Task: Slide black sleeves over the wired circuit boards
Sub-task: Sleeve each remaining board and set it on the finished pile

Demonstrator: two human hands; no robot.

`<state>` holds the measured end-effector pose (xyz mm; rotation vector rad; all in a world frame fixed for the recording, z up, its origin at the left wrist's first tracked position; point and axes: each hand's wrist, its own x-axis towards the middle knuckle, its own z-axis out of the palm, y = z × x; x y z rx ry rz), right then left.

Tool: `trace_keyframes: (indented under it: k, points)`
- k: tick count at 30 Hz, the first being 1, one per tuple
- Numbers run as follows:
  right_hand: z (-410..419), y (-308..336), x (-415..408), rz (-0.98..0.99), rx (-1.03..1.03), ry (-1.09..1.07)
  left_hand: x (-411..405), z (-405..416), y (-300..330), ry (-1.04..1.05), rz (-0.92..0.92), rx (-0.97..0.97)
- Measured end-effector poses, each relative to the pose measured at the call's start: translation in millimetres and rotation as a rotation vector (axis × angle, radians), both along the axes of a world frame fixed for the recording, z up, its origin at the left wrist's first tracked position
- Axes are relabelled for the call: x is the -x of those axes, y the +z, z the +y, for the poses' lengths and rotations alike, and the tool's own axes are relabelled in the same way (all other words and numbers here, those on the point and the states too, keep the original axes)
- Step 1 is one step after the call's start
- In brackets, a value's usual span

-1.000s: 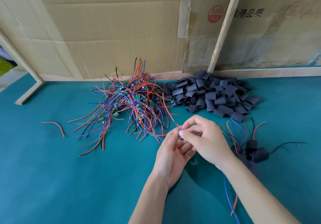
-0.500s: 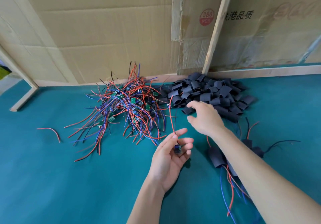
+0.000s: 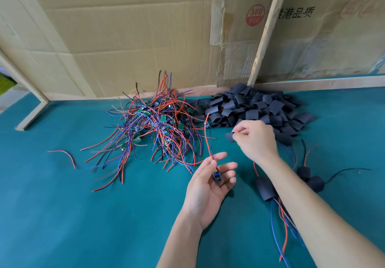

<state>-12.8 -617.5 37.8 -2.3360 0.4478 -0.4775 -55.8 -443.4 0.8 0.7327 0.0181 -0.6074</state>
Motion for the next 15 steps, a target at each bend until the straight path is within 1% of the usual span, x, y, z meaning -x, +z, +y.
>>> trace_keyframes:
  k: [2,5,12,15]
  points:
    - [2,11,23,-0.055,-0.310,0.114,0,-1,0,0.012,-0.015,-0.019]
    - [11,11,51,-0.079,-0.554,0.230,0,-2,-1,0.020,-0.041,-0.051]
    - [18,2,73,-0.093,-0.872,0.408,4,-2,-1,-0.017,-0.151,-0.135]
    - [22,-1,77,-0.062,-0.906,0.483,5,-4,-1,-0.044,-0.183,-0.161]
